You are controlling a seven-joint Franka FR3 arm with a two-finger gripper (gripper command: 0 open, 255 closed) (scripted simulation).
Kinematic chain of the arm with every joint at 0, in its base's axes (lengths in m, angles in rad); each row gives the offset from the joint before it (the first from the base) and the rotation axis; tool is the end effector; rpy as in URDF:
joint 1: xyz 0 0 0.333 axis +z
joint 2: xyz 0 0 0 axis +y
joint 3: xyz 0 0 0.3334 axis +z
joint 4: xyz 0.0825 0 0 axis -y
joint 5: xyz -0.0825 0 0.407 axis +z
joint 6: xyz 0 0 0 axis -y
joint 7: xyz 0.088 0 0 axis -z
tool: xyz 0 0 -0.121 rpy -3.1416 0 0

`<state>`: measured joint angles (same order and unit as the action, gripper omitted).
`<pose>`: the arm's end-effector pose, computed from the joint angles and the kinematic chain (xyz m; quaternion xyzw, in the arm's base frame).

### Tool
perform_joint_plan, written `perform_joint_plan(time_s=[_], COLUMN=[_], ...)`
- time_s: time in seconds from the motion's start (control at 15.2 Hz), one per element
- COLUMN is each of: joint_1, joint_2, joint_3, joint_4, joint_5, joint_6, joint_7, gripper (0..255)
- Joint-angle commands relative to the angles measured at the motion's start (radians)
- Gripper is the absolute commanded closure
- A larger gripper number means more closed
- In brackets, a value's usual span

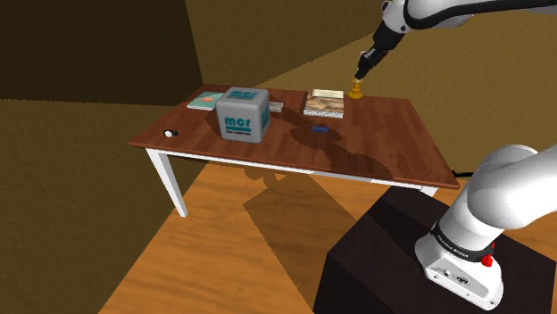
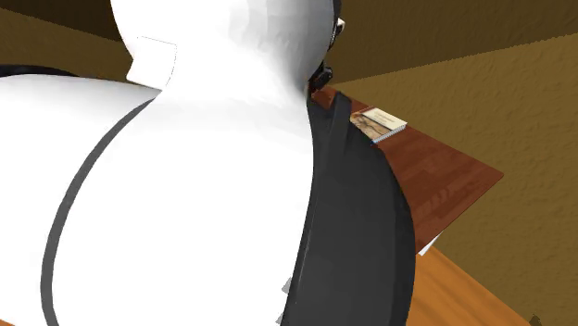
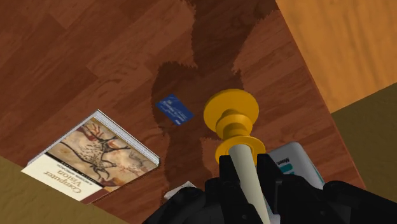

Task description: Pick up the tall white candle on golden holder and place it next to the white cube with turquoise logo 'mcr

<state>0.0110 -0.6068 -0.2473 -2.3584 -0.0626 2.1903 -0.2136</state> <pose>0.4123 -0.1194 0.5808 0.9767 0.0075 0.2145 0.0037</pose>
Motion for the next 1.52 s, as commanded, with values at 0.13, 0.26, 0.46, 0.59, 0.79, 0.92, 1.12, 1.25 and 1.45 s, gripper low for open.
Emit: perform_joint_plan(time_s=[0.13, 0.26, 0.46, 0.59, 0.79, 0.92, 1.12, 1.25, 1.45], joint_1=[0.037, 0.051, 0.070, 0.080, 0.094, 0.101, 0.108, 0.108, 0.108], joint_2=[0.153, 0.225, 0.333, 0.406, 0.517, 0.593, 0.693, 0.693, 0.696], joint_3=[0.022, 0.032, 0.045, 0.052, 0.063, 0.069, 0.076, 0.076, 0.077], joint_4=[0.117, 0.177, 0.275, 0.347, 0.466, 0.552, 0.661, 0.634, 0.597], joint_5=[0.027, 0.039, 0.056, 0.066, 0.081, 0.090, 0.101, 0.102, 0.103], joint_6=[0.035, 0.046, 0.055, 0.055, 0.046, 0.034, 0.024, 0.051, 0.091], joint_7=[0.038, 0.053, 0.075, 0.088, 0.107, 0.119, 0.133, 0.133, 0.131], gripper=[255, 255, 255, 255, 255, 255, 255, 255, 255])
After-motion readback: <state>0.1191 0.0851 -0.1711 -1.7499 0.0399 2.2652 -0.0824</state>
